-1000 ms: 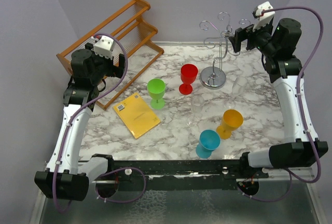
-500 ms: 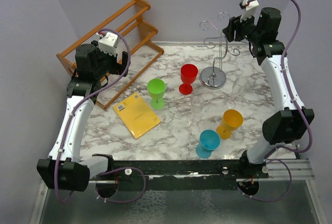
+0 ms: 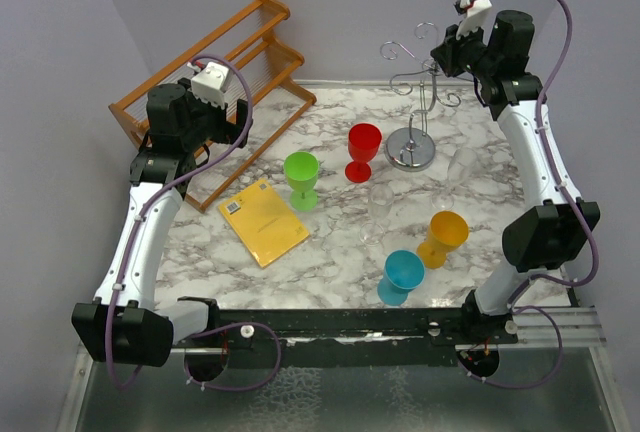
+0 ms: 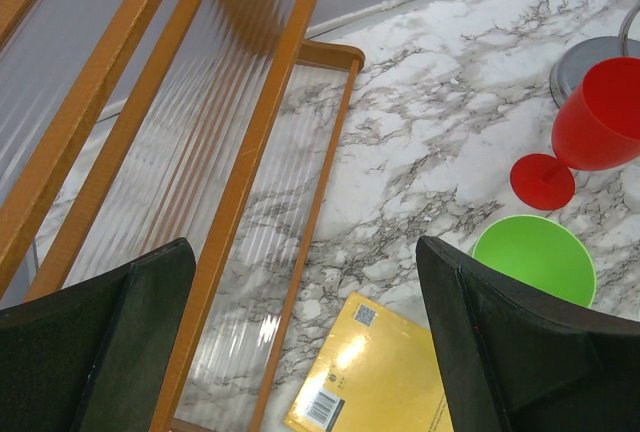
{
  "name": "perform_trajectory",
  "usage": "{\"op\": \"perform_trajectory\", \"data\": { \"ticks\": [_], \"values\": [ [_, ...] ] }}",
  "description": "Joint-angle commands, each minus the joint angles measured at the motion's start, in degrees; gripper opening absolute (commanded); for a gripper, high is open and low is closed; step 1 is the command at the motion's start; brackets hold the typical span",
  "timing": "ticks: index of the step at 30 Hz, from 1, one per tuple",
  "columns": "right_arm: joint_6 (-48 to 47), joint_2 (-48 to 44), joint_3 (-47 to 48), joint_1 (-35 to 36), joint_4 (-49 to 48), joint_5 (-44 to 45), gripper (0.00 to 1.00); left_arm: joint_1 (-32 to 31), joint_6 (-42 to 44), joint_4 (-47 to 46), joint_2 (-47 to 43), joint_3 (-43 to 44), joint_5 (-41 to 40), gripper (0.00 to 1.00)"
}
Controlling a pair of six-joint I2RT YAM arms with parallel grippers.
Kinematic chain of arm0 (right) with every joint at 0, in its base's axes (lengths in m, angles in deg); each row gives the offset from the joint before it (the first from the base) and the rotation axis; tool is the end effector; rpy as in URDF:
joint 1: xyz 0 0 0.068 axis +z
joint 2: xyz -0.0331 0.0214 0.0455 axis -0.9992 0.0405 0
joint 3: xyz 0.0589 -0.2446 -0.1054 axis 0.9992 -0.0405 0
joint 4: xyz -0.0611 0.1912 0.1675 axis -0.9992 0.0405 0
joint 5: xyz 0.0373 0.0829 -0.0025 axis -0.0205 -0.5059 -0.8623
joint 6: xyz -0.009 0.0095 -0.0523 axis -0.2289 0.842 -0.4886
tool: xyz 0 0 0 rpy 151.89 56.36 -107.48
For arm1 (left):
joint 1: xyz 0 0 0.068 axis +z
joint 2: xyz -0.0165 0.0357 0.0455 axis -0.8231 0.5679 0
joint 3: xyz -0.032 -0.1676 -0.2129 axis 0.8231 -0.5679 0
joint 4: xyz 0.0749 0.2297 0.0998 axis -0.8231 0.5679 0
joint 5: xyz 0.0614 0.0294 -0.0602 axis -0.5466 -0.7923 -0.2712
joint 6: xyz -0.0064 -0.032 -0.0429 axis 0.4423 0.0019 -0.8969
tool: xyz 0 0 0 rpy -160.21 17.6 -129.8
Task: Place the wine glass upside down on the wine glass rack
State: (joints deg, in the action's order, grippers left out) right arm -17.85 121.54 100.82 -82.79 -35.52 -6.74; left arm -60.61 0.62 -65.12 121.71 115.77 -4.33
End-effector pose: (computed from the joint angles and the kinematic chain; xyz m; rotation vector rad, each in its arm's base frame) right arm 0.3929 0.0471 0.4361 -0.4879 1.7675 0.3000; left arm 0.2639 -0.0345 0.4055 0.3833 1.7897 -0.2622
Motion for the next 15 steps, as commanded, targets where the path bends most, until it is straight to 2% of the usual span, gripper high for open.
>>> {"op": "perform_trajectory", "data": {
  "ticks": [1,15],
  "values": [
    [0.18,-0.34,1.91,2.18,0.79,-2.27,0.01,0.29,-0.06,-0.14,-0.03,0.53,1.55,0.95],
    [6.89,-4.14,1.33,5.15,0.55,-4.39,0.01,0.29,0.21,-0.06,-0.14,-0.23,1.93,0.95]
  ]
}}
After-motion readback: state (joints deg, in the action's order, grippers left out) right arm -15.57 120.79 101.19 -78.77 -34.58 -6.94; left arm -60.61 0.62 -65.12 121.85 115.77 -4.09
